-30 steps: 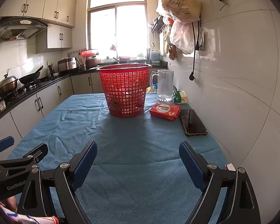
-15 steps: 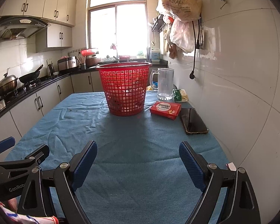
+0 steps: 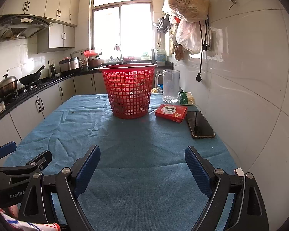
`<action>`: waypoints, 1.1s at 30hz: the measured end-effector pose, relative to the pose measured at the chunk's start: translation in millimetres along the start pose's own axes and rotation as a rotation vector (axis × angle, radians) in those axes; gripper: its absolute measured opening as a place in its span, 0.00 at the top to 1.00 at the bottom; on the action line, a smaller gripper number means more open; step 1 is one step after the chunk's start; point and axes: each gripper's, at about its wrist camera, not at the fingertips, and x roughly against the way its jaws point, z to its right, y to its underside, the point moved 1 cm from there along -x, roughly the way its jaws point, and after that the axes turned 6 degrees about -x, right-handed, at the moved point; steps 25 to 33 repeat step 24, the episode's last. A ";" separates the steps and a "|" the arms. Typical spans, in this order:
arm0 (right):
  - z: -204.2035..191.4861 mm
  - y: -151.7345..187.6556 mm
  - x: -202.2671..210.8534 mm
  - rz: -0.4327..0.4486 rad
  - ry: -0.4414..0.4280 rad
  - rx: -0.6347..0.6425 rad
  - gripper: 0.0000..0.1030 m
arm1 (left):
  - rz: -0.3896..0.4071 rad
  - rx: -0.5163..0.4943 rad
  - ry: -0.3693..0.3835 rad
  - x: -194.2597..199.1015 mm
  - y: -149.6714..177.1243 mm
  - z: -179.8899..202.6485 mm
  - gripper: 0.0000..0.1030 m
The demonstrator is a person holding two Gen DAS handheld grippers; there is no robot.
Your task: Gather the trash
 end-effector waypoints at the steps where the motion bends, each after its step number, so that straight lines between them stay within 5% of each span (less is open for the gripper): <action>1: 0.0 0.1 0.0 0.000 0.000 0.000 0.10 | 0.000 0.000 0.001 0.0 0.1 -0.2 0.00; 33: 1.4 -1.0 -4.6 -0.010 -0.001 0.009 0.10 | -0.009 0.004 0.031 0.5 1.9 3.2 0.00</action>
